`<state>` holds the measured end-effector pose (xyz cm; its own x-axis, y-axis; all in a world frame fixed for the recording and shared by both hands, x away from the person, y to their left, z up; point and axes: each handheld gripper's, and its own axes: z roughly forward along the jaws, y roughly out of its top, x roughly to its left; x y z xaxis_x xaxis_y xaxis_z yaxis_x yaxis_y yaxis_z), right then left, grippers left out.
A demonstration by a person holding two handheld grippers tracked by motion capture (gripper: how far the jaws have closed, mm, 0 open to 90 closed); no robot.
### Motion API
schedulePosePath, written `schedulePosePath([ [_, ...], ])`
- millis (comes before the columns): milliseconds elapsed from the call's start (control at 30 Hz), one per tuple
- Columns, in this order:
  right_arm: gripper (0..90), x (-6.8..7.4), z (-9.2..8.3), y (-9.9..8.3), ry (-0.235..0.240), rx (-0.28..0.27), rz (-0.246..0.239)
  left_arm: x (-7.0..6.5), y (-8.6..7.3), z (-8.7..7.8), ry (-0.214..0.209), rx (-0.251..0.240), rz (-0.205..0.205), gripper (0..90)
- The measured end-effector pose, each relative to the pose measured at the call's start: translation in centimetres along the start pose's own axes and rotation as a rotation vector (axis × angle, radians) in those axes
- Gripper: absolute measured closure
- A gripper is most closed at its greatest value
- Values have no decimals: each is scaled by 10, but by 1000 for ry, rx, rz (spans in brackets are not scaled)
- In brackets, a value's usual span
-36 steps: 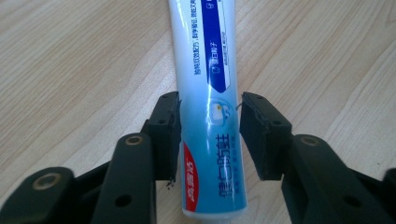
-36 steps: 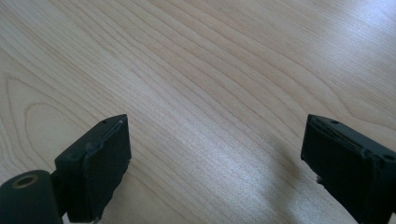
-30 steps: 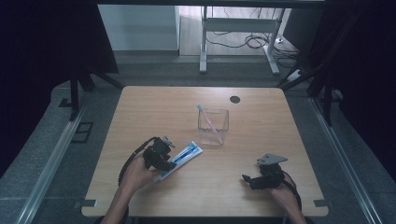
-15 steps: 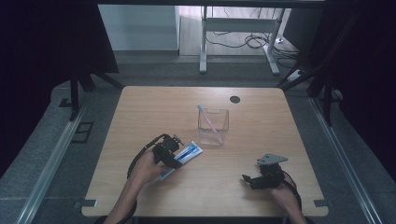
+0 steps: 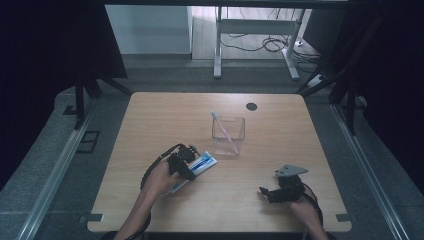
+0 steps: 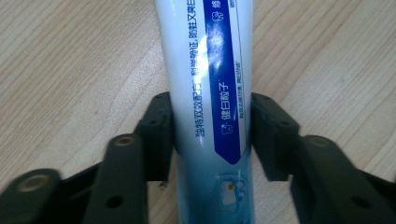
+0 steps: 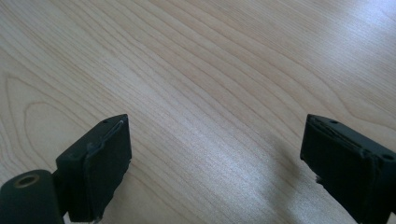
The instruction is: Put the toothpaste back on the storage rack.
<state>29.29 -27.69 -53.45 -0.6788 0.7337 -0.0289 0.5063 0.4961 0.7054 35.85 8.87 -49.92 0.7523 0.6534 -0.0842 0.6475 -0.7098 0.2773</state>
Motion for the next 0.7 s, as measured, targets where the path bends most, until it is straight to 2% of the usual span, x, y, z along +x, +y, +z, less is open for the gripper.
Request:
schedulePosePath([
  [67, 92, 0, 0, 0, -1, 1, 0, 0, 0, -2, -2, -5, -8, 637],
  [200, 93, 0, 0, 0, 0, -1, -1, -1, -1, -4, -2, -14, -8, 688],
  [300, 93, 0, 0, 0, 0, -2, 0, 0, -2, -5, -6, -26, -6, 707],
  [467, 93, -1, 0, 0, 0, -5, 4, 1, -6, -8, -44, -58, -16, 723],
  [700, 92, -1, -1, 0, 1, -7, 9, -4, -5, -18, -36, -83, 3, 724],
])
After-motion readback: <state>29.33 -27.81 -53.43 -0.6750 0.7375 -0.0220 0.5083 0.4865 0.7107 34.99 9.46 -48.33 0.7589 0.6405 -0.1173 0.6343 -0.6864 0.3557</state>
